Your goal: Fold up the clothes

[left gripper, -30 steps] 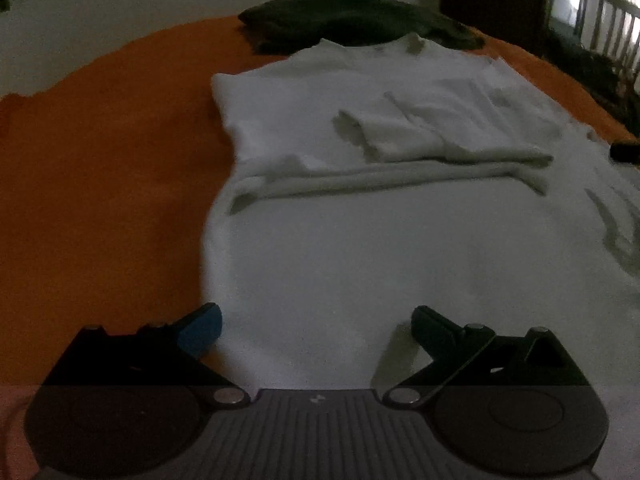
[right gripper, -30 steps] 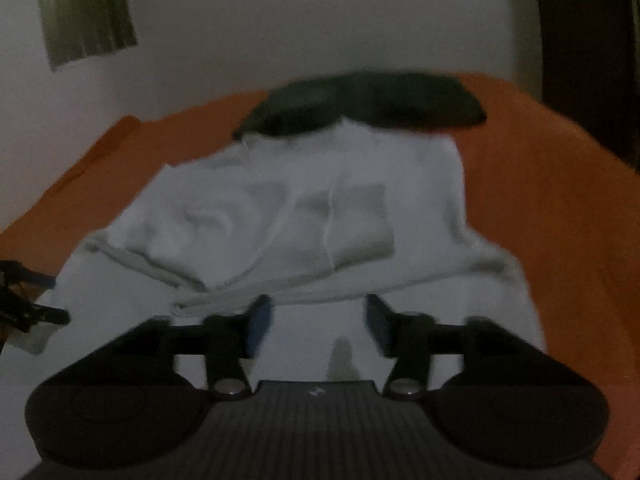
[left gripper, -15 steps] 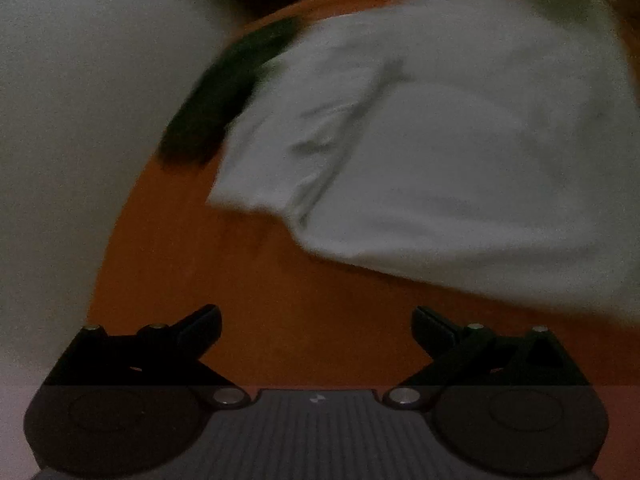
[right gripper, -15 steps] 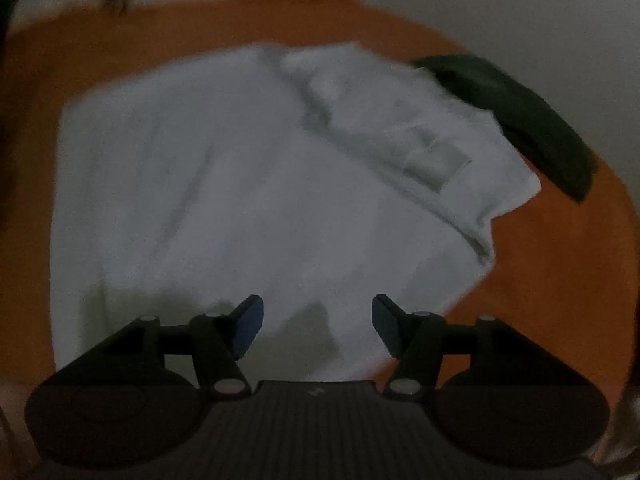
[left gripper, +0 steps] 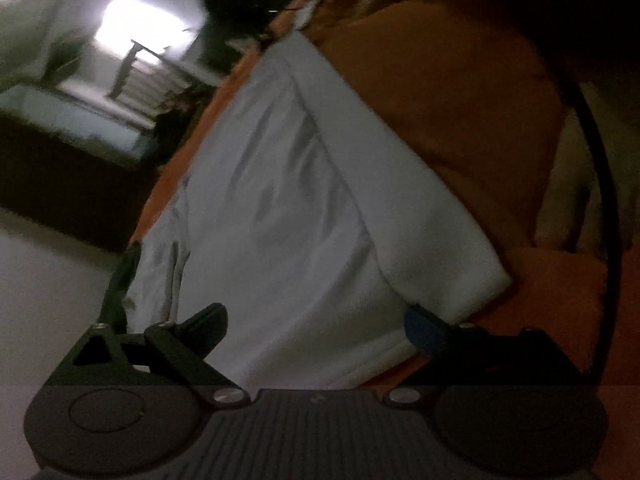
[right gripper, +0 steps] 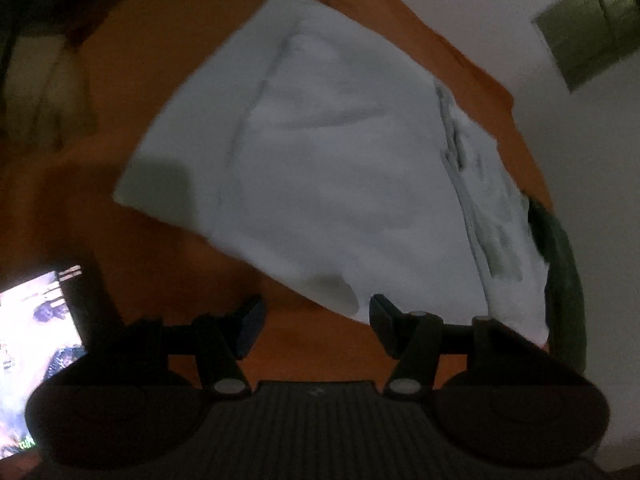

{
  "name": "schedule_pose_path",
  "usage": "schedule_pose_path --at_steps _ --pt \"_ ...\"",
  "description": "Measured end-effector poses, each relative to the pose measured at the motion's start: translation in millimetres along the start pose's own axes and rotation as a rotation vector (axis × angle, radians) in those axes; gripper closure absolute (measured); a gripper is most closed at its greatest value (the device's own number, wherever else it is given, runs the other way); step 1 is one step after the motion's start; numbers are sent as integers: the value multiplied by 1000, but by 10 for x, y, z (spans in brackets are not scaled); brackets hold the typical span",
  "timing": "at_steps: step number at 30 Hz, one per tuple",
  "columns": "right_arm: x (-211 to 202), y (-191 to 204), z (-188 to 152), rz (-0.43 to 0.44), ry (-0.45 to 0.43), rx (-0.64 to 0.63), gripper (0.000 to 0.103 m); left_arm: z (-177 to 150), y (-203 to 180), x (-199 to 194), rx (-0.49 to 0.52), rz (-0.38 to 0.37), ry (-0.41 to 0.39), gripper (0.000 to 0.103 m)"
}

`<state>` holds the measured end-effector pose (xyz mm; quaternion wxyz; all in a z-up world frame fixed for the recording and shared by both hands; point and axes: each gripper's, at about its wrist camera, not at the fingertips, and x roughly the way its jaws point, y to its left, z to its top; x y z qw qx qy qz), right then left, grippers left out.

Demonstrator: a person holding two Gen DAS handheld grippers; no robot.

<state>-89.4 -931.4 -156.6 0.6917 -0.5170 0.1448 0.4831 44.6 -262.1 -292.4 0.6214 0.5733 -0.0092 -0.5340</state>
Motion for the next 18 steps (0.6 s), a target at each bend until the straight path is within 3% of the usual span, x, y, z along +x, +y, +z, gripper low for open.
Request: schedule_pose_path --at_steps 6,7,8,10,11,12,16,17,18 --pt "51 65 163 -29 -106 -47 50 -1 218 62 -58 -77 -1 20" --pt "92 47 210 0 -106 -39 63 -19 206 40 -44 -94 -4 23" --pt "132 29 256 29 -107 -31 81 -37 194 18 -31 -110 -7 29" --pt "169 42 257 57 -102 -81 84 -74 170 -26 -3 -143 -14 50" --pt "188 49 257 71 -100 -107 89 -92 158 -48 10 -160 -17 78" --pt "206 56 257 85 -97 -132 91 -110 146 -70 24 -176 -20 87" --pt "165 130 164 96 -91 -202 90 -183 99 -158 79 -242 -33 82" --pt "145 153 132 95 -89 -217 87 -201 84 -181 91 -253 -37 76" --pt "126 175 101 94 -88 -232 86 -215 57 -205 96 -242 -44 55"
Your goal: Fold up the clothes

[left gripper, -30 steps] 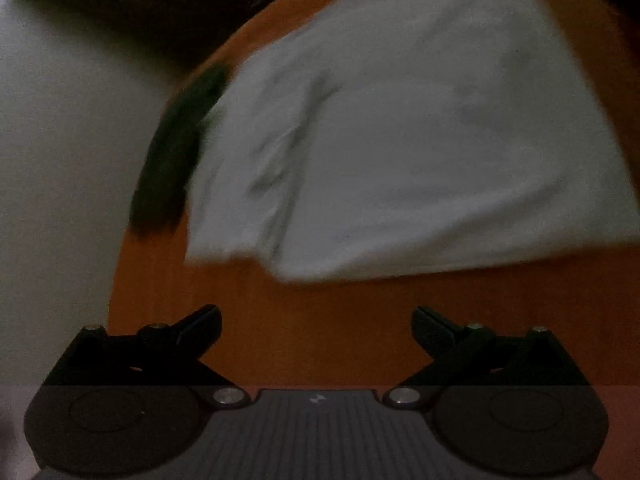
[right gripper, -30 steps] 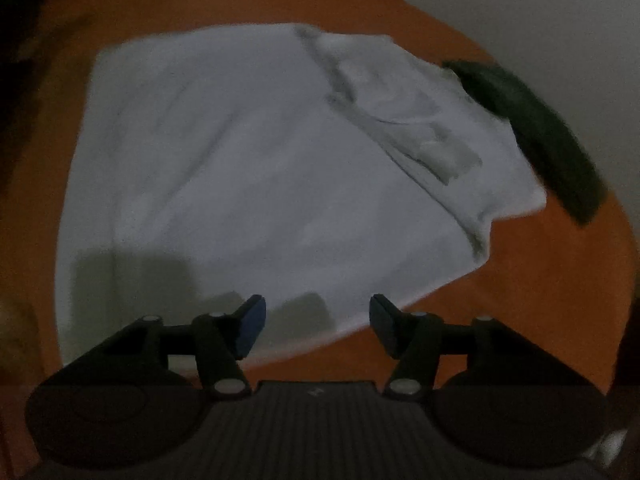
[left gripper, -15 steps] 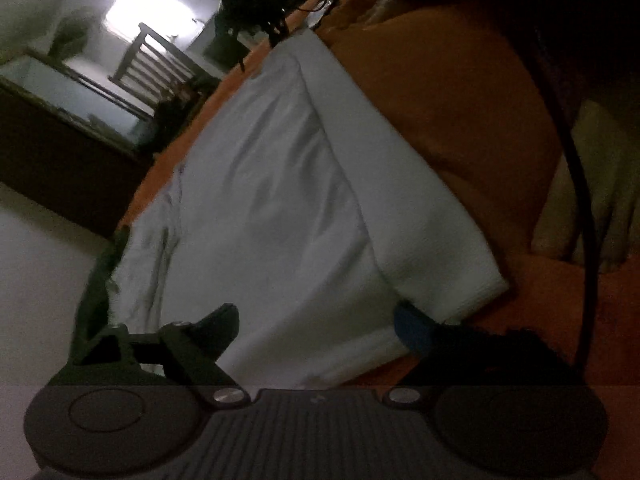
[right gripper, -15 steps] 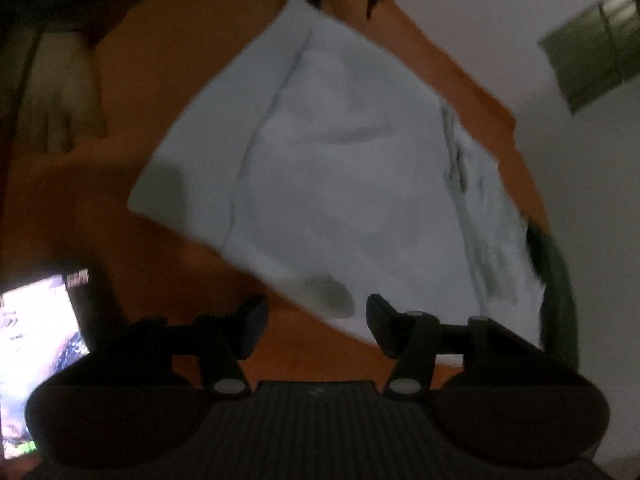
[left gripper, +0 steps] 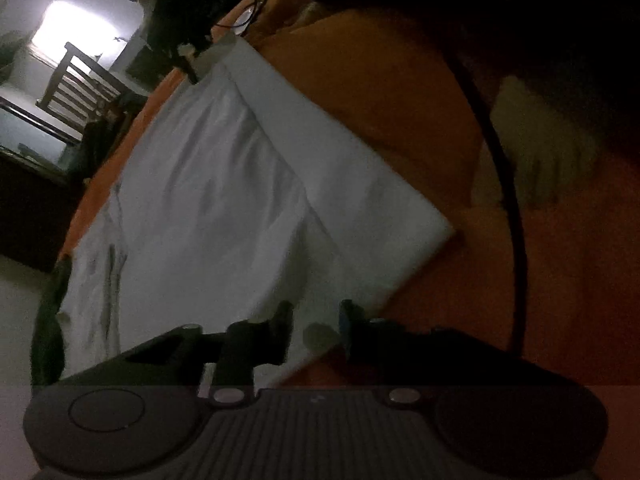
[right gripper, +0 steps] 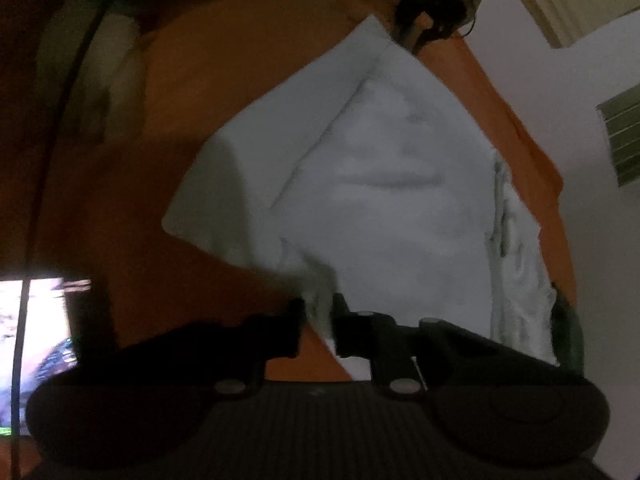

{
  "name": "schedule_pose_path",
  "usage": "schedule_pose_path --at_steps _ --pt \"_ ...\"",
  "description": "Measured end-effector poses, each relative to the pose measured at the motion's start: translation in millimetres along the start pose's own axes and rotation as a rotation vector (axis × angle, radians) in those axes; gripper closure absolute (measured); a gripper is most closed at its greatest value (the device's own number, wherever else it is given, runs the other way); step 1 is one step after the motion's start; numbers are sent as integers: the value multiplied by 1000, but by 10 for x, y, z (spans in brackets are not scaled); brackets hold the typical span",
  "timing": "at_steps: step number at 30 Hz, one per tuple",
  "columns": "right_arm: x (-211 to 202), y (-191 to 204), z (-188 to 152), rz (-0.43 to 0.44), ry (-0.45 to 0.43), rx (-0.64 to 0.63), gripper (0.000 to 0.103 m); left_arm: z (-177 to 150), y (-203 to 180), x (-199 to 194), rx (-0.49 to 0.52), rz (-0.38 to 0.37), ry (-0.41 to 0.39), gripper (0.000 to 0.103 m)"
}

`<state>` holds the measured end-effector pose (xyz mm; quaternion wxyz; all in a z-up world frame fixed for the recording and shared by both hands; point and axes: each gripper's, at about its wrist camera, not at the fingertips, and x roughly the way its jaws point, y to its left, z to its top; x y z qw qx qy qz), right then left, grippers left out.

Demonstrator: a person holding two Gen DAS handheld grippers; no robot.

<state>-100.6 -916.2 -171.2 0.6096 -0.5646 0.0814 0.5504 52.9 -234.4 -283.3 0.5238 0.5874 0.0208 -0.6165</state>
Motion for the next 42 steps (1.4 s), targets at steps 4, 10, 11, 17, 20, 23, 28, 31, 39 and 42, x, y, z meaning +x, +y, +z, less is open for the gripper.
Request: schedule_pose_path --at_steps 4,10,11,17,20,23,28,31,39,42 --pt "17 64 39 -7 -10 4 80 -17 -120 -32 25 21 -29 31" --pt "79 52 131 -10 -18 47 80 -130 -104 -13 32 -26 -24 37" --pt "86 57 136 -15 -18 52 80 -145 -90 -8 21 -28 -21 37" --pt "83 -3 289 -98 -45 100 80 25 64 105 -111 1 -36 64" --pt "56 -27 357 -110 -68 58 85 110 141 162 -178 15 -44 85" --pt "56 -48 371 -101 -75 18 87 154 218 153 -214 13 -46 88" --pt "-17 -155 326 -91 -45 126 88 122 340 -26 -199 -34 -36 88" --pt "-55 -230 294 -130 -14 277 88 88 357 -108 -238 -43 -6 88" --pt "-69 -366 378 -209 -3 492 88 81 416 -136 -306 -31 31 88" --pt "-109 -423 379 -217 4 510 88 110 424 -133 -313 -26 26 88"
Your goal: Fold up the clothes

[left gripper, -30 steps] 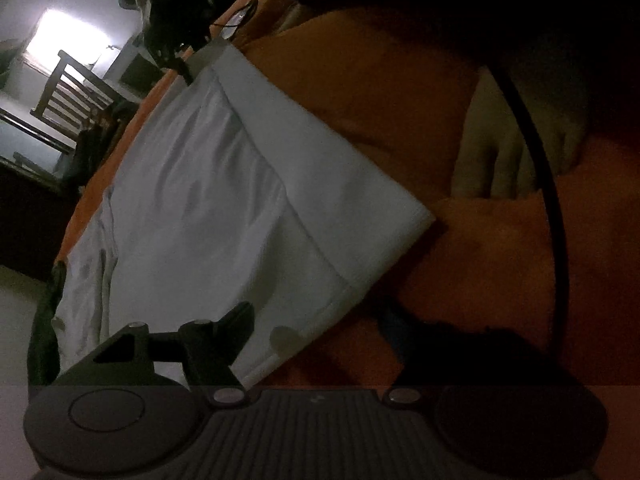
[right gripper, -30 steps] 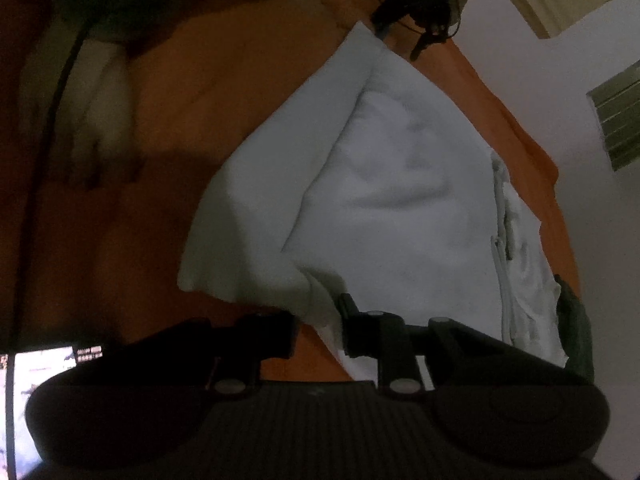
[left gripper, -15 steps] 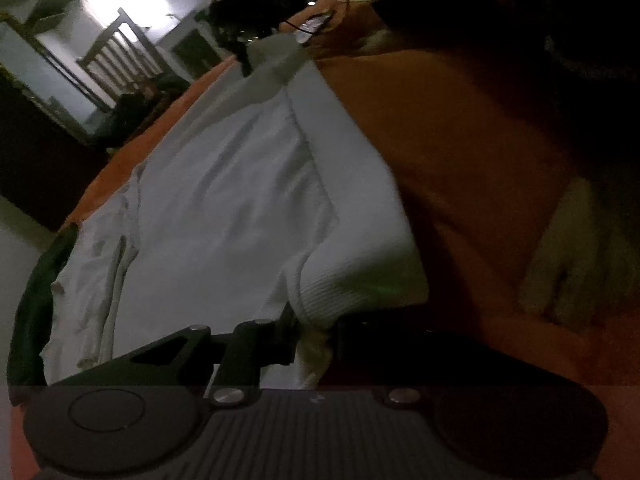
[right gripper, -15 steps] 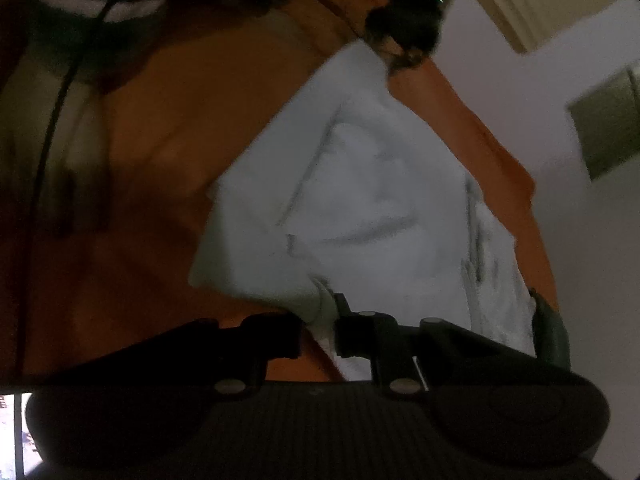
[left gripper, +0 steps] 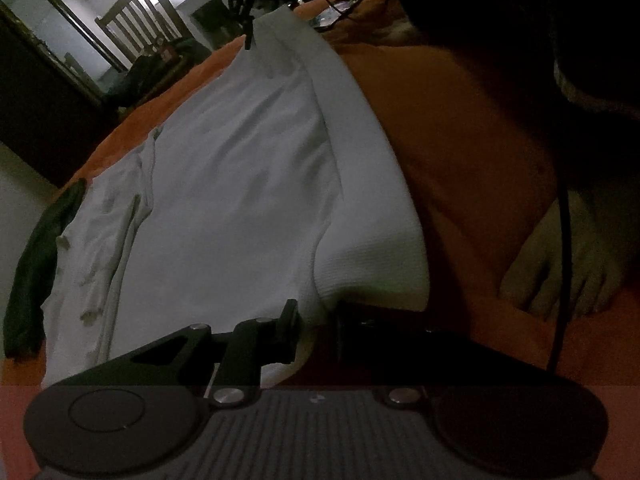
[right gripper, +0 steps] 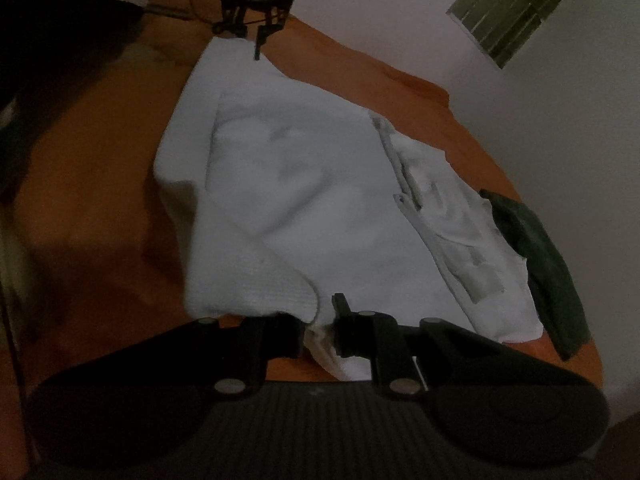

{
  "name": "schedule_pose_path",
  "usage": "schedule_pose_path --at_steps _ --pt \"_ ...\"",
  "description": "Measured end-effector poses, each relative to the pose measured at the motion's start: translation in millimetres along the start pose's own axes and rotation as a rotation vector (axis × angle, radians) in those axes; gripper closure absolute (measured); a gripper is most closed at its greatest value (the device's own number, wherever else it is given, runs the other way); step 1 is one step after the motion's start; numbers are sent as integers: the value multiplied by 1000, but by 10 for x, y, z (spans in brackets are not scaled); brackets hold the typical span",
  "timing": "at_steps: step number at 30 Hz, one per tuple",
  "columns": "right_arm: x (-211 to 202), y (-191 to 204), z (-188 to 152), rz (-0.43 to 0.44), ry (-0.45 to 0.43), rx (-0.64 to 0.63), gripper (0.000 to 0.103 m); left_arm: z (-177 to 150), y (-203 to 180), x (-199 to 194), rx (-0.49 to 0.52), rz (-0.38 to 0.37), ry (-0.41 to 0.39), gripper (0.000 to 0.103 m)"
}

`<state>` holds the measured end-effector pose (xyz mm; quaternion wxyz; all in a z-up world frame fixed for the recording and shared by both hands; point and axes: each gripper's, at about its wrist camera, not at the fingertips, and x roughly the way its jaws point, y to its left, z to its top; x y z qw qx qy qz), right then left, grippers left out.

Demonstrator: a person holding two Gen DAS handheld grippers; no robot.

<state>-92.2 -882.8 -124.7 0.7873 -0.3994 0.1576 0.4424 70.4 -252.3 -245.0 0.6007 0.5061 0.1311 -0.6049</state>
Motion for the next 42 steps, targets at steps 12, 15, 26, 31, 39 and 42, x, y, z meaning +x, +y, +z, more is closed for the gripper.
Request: schedule_pose_path --at_steps 12,15,26,31,39,42 --pt "161 -608 379 -155 -69 235 88 157 689 -208 -316 68 -43 90" --pt "283 -1020 447 -232 -105 364 88 23 1265 -254 -618 93 -86 91" --pt "1560 -3434 26 -470 54 820 87 -1474 3826 340 -1379 443 -162 90" --pt "2512 -4236 -408 -484 227 1067 58 -2253 4478 1070 -1783 607 17 90" --pt "2693 -4431 -332 -444 295 1105 17 -2376 4529 1178 -1801 606 39 42" --pt "2577 -4535 -618 -422 263 1178 17 -2355 4579 1263 -1785 569 34 40"
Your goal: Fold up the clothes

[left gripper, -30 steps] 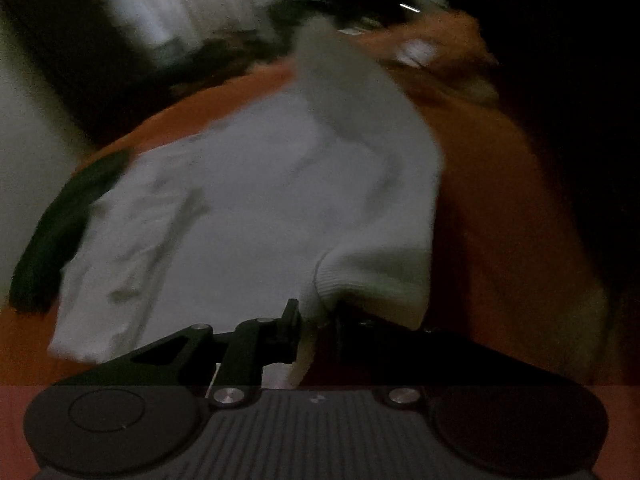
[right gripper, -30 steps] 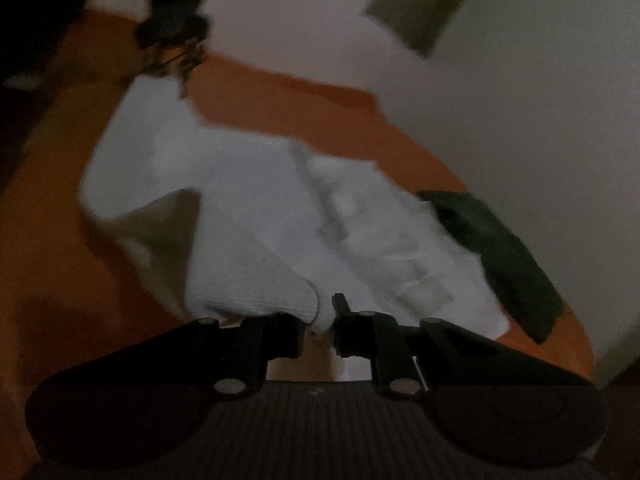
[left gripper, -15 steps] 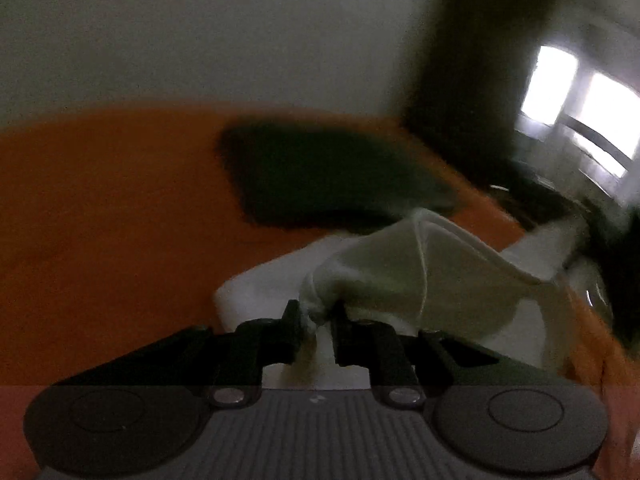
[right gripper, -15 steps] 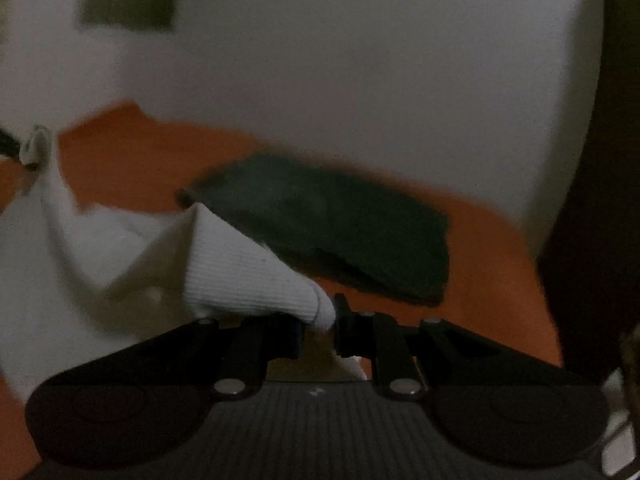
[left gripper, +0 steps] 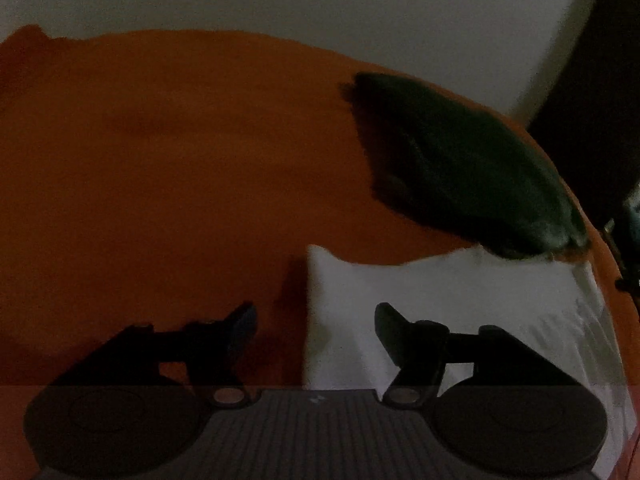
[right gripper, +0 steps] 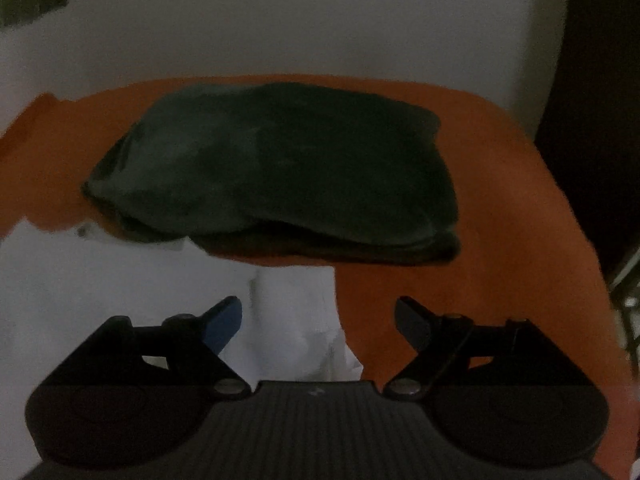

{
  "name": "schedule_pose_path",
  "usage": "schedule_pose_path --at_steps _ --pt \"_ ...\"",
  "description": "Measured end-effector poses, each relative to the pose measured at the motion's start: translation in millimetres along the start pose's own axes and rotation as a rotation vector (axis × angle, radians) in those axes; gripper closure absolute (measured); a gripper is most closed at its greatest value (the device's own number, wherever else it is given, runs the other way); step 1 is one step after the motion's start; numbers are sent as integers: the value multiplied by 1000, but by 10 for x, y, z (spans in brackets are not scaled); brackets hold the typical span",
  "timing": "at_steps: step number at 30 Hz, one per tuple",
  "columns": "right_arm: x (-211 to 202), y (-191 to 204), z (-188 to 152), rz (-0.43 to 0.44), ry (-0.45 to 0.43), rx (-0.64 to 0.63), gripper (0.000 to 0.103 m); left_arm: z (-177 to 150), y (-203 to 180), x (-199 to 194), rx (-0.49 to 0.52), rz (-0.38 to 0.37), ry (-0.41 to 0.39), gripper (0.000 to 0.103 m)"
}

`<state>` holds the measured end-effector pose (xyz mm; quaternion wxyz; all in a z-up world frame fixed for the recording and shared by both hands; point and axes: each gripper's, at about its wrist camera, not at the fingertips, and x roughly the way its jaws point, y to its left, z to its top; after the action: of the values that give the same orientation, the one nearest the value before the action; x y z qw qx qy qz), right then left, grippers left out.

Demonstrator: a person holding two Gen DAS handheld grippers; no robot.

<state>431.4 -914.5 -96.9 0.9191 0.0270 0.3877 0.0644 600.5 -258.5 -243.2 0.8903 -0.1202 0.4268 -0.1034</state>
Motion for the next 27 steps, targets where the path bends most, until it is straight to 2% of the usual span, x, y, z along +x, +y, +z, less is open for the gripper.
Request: schedule_pose_path --at_steps 3,5,7,9,13,15,16,17,20,22,27 --pt "76 -258 35 67 -25 132 24 12 -60 80 20 -26 18 40" --pt "175 -323 88 115 -19 163 31 19 -100 133 34 -43 31 40" --pt "285 -358 118 147 -4 170 35 25 -133 188 41 -60 40 47" --pt "405 -360 127 161 22 152 38 10 -91 259 -13 -83 25 79" --pt "560 -287 87 175 57 100 39 -34 -63 322 -36 -105 -15 82" --pt "638 -251 67 182 74 73 61 -61 -50 337 -30 -108 -39 95" --pt "677 -233 57 185 83 60 85 -77 4 307 -40 -121 -59 96" --pt "576 -209 43 168 32 53 87 -87 48 279 -49 -126 -78 98" --pt "290 -184 -25 134 -102 96 89 -34 46 236 -78 -54 -112 98" --pt "170 -141 -77 47 -160 99 89 1 45 208 -97 -6 -135 98" --pt "291 -43 -63 -96 -155 130 89 88 41 137 -145 115 -191 100"
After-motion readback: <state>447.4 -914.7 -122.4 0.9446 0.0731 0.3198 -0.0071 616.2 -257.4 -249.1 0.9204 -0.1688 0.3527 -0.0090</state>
